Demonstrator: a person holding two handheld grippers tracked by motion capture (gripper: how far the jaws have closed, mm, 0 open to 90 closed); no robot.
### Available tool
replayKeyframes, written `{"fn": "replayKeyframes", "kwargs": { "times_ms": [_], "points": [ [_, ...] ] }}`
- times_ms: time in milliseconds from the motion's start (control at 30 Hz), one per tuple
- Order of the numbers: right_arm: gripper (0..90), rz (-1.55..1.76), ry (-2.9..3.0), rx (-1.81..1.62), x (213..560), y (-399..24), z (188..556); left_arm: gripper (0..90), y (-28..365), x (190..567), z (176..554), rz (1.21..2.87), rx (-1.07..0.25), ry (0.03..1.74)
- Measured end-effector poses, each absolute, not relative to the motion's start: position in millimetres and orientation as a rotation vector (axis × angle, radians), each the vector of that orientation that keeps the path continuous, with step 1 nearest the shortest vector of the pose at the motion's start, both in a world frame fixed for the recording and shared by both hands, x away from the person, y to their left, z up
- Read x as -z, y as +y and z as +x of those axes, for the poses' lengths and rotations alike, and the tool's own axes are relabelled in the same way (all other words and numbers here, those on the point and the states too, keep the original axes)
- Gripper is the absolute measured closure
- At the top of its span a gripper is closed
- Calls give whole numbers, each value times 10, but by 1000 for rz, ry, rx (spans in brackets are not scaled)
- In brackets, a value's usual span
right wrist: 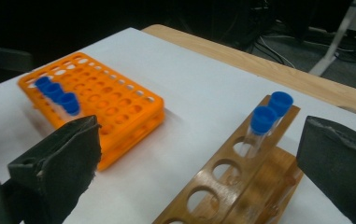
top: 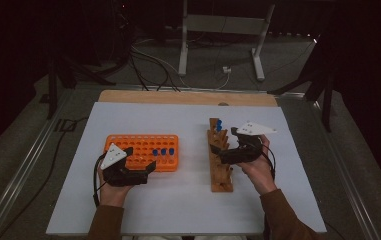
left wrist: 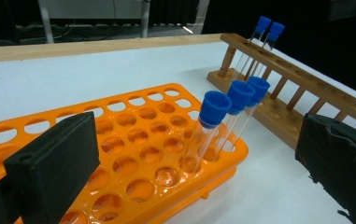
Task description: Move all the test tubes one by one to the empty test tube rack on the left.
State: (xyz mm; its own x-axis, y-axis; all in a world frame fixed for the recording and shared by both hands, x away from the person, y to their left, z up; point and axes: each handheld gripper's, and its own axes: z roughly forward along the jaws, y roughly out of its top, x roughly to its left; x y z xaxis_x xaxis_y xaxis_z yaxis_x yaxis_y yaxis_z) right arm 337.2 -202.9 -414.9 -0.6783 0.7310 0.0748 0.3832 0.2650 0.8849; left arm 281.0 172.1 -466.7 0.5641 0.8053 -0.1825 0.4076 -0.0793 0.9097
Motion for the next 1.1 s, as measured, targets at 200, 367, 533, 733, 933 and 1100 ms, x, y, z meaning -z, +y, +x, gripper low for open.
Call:
{"fn": "replayKeyframes", "kwargs": {
  "times_ms": [200,367,533,733,933,1100],
  "points": [
    [20,1068,2175,-1351,4180,-2021,3531,6,1732,4660,2809,1696,-468,1025],
    [71,1127,2154,-1325,4233,-2073,3663,7,1736,4655,2809,1685,-473,1029],
    [206,1158,2156,-1293,4308,-2108,3762,7,1731,4658,2815,1689,-476,1031],
    [511,1116,2197,-1247,4398,-2050,3830,7,1728,4657,2812,1687,-479,1034],
    [636,1145,2201,-1200,4508,-1990,3931,7,1738,4656,2813,1683,-483,1038],
    [697,1155,2197,-1188,4559,-1939,3970,7,1742,4659,2816,1684,-482,1039]
  ]
}}
